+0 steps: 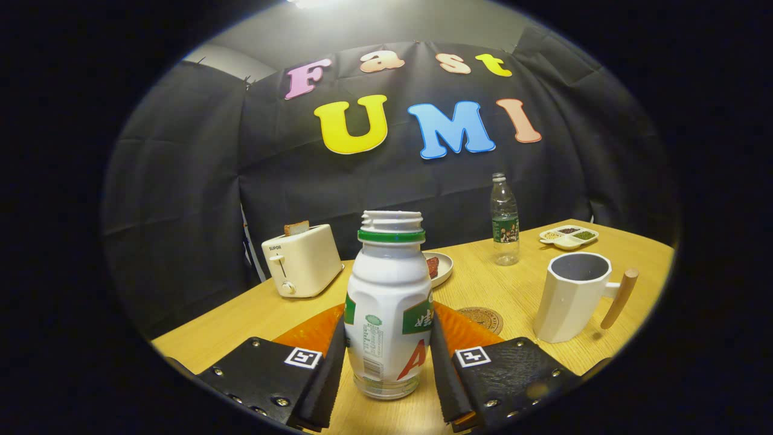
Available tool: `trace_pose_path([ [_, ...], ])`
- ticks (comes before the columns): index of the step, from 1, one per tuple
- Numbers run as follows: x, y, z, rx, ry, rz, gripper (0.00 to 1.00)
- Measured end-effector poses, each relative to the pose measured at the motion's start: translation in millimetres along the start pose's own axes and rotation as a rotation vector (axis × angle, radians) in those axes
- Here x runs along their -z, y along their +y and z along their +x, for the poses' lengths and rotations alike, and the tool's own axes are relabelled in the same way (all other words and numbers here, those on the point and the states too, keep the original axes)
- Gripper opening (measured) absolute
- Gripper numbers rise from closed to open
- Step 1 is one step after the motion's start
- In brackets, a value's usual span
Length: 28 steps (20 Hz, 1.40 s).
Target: Take the bottle from table, then pour the juice into the cup, finally place the bottle on the coaster
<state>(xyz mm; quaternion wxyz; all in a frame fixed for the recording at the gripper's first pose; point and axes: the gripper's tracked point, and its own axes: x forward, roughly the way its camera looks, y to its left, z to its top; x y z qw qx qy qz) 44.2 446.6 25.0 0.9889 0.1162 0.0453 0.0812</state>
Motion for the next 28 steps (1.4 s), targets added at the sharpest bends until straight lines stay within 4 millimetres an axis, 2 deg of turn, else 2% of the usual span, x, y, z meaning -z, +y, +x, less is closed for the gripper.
trace_pose_path([
  [6, -14, -11, 1, -0.007, -0.012, 0.197, 0.66],
  [16, -39, -27, -2, 0.002, -0.039, 0.408, 0.65],
  [28, -51, -43, -3, -0.032, -0.084, 0.654, 0.65],
])
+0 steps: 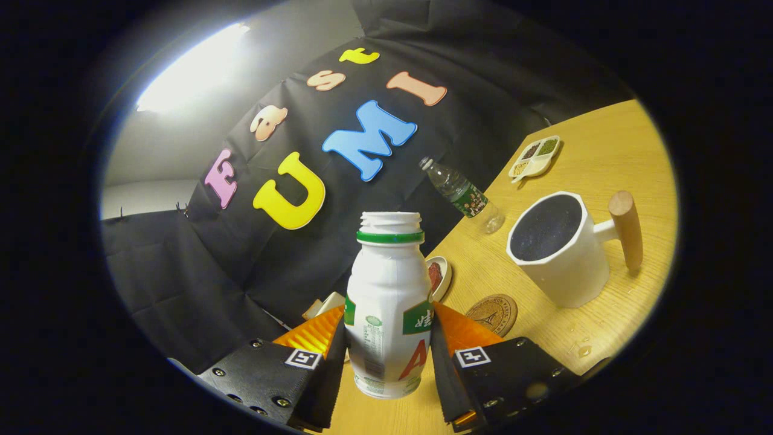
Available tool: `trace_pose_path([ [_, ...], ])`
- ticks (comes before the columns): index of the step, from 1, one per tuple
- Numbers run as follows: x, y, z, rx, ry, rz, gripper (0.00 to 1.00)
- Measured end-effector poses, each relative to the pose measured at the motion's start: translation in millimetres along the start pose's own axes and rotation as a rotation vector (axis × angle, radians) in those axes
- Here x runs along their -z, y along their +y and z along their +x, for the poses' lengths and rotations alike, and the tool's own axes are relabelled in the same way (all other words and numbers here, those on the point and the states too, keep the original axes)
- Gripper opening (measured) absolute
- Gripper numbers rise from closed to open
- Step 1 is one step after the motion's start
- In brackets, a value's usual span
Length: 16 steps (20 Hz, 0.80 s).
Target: Take the bottle from table, then pour the juice into the cup, finally place the bottle on the coaster
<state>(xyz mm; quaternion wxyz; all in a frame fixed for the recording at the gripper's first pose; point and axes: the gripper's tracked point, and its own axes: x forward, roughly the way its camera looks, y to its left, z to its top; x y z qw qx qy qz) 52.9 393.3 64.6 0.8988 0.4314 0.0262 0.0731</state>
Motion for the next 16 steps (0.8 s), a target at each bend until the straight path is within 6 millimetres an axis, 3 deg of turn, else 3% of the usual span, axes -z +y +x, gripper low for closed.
trace_pose_path([
  [16, 2.5, -8.5, 6.4, 0.008, 0.007, 0.224, 0.65],
])
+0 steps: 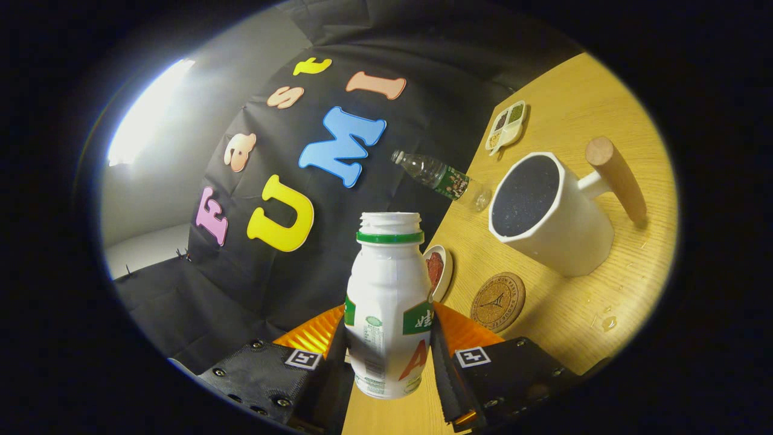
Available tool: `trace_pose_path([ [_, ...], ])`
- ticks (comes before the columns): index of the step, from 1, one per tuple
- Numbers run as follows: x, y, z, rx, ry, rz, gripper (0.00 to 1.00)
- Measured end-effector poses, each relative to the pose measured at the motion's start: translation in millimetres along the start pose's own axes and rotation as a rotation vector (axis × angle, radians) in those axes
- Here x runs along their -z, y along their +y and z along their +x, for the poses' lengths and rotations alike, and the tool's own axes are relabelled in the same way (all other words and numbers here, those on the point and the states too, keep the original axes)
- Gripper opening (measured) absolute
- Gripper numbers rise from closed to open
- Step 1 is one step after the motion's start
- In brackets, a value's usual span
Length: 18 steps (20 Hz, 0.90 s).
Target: Take the bottle from table, then pour the juice into the cup, finally place the bottle on the coaster
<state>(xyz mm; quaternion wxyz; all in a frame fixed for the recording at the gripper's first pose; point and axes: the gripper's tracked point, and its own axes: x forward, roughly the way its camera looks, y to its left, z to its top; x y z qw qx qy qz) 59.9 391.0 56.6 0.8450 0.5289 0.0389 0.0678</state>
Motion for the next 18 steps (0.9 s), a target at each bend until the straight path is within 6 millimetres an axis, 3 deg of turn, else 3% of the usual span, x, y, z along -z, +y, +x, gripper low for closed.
trace_pose_path([
  [18, -10, -12, 8, 0.030, -0.022, 0.176, 0.65],
])
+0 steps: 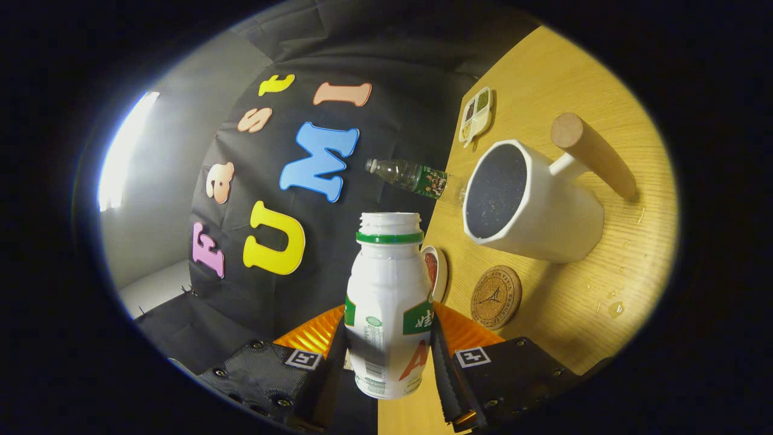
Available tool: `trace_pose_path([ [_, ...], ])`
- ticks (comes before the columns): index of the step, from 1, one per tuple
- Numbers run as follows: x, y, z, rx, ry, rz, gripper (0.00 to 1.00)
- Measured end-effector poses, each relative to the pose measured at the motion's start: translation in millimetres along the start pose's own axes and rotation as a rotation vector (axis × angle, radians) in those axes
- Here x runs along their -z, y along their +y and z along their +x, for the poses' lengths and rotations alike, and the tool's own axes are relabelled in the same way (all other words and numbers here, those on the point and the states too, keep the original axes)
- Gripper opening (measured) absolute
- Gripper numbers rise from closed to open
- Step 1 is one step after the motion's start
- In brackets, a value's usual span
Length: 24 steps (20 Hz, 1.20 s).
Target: Take the bottle from table, then pour the juice into the cup, finally place the bottle on the coaster
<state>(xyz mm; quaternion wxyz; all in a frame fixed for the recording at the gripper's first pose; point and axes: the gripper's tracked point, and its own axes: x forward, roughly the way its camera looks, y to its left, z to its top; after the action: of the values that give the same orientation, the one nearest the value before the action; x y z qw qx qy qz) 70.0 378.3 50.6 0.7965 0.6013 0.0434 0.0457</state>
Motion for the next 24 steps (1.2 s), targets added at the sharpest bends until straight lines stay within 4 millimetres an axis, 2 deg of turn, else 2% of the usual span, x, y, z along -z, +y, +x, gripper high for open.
trace_pose_path([
  [10, -3.7, 1.1, -1.8, -0.005, -0.020, 0.148, 0.65],
  [24, -7.0, 3.9, -0.6, -0.002, -0.041, 0.239, 0.65],
])
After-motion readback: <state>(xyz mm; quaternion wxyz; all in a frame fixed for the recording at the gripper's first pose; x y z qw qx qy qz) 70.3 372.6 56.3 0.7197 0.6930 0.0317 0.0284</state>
